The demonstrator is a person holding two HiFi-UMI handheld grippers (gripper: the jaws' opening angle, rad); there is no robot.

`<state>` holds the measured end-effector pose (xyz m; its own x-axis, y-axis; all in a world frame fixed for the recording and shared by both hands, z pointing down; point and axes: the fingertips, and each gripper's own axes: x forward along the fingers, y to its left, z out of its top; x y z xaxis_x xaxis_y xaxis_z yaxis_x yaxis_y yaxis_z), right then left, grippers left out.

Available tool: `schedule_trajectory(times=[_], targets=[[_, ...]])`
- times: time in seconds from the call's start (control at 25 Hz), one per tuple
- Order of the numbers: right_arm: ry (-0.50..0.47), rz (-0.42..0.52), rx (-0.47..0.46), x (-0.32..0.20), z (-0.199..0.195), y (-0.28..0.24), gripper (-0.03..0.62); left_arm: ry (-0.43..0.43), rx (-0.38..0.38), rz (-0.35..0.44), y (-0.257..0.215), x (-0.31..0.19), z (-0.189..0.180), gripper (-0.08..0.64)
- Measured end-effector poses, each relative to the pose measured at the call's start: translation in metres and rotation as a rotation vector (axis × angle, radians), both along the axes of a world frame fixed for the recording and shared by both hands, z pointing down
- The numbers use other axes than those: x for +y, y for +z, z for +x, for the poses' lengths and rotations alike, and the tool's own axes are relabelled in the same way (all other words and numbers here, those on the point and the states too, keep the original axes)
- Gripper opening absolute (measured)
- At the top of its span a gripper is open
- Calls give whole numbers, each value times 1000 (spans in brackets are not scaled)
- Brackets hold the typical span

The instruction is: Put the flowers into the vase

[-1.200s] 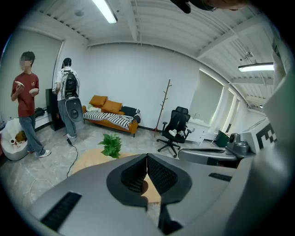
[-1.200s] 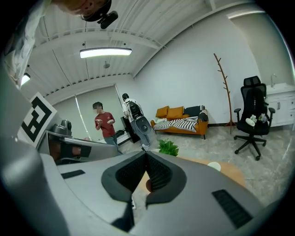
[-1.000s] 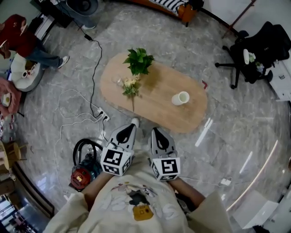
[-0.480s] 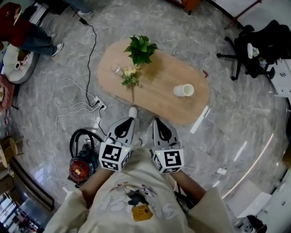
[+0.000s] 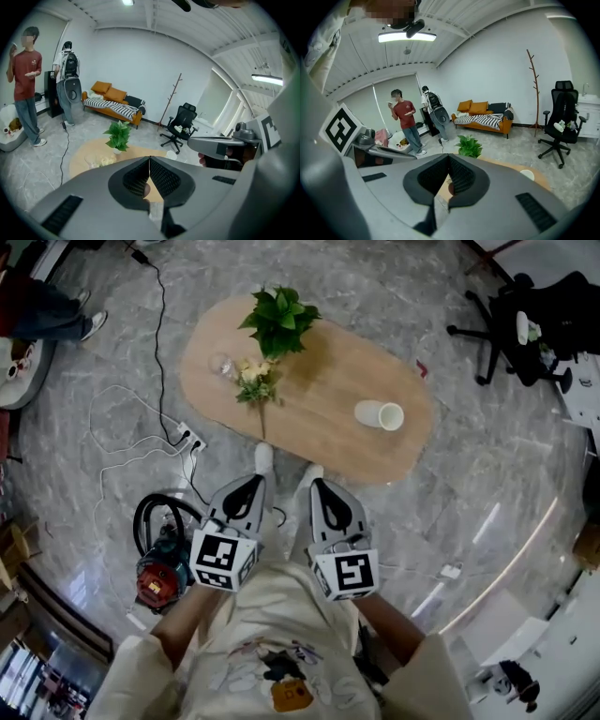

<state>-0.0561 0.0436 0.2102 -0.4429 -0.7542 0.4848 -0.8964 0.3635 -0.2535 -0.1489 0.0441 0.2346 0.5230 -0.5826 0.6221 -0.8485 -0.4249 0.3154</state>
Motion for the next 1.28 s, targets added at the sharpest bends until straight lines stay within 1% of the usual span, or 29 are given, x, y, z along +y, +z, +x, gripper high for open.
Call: schedule_trajectory(times=[0.12, 0.24, 0.36, 0.56, 0.8, 1.0, 1.28], targets=[[-20, -21, 8, -10, -2, 15, 5, -6, -4, -25, 21, -12, -4, 9], [14, -24, -24, -26, -6, 24, 5, -6, -4, -47, 42, -20, -2, 9], [22, -42, -35, -33, -11, 40, 5, -10, -4, -62, 58, -27, -2, 9], [19, -82, -45, -42, -20, 72, 5, -46, 0, -86, 91, -39, -2, 9], [12, -104, -71, -55, -29, 107, 5, -88, -20, -98, 131, -53, -3, 9], [-29, -123, -37, -60, -34, 147, 5, -126, -21, -107, 161, -64, -6, 9], [-55, -140, -18, -62, -41, 194, 5, -150, -22, -139, 199, -60, -9, 9]])
